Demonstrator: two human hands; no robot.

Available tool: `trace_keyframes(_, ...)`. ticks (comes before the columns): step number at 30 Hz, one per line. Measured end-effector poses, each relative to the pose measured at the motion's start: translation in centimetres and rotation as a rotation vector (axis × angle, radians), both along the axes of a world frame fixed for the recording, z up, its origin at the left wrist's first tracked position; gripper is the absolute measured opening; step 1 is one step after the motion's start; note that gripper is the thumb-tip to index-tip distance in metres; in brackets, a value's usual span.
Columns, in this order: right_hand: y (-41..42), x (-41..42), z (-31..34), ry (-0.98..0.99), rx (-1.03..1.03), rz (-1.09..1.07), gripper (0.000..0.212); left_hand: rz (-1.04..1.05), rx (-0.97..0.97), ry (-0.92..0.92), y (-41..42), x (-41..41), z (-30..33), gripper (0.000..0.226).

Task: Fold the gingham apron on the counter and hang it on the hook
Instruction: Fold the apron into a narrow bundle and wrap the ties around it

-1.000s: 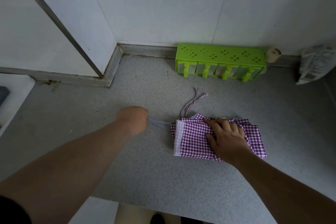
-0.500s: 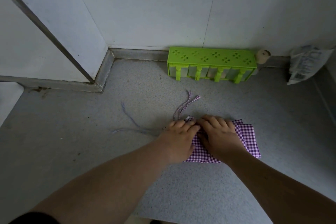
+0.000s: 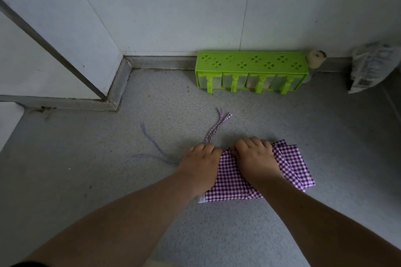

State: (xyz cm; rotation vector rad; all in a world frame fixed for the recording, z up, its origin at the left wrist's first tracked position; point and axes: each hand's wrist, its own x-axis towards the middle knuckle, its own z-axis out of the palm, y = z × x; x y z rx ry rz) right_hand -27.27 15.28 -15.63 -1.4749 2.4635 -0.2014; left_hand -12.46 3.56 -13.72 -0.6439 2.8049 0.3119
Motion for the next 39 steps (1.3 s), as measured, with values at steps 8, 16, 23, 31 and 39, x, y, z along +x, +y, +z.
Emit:
trace_keyframes(8,0.3,-0.1,-1.3,0.073,-0.056,-0.010,0.018,-0.094,0.009,0.056,-0.9,0.0,0.0,0.036)
trace_keyframes(16,-0.3,0.2,-1.0,0.104,-0.022,0.012,0.019,-0.116,-0.030,0.051,0.1,1.6,0.1,0.059)
trace_keyframes(23,-0.3,0.7,-0.9,0.130,-0.052,0.036,0.017,-0.132,0.031,-0.014,0.9,1.1,-0.8,0.078)
trace_keyframes(31,-0.1,1.1,-0.9,0.166,-0.099,0.028,0.018,-0.010,0.014,0.018,0.2,0.5,-1.2,0.045)
trace_keyframes(39,-0.5,1.4,-0.2,0.152,0.006,-0.046,0.028,0.039,-0.018,0.214,-0.1,3.5,-1.7,0.031)
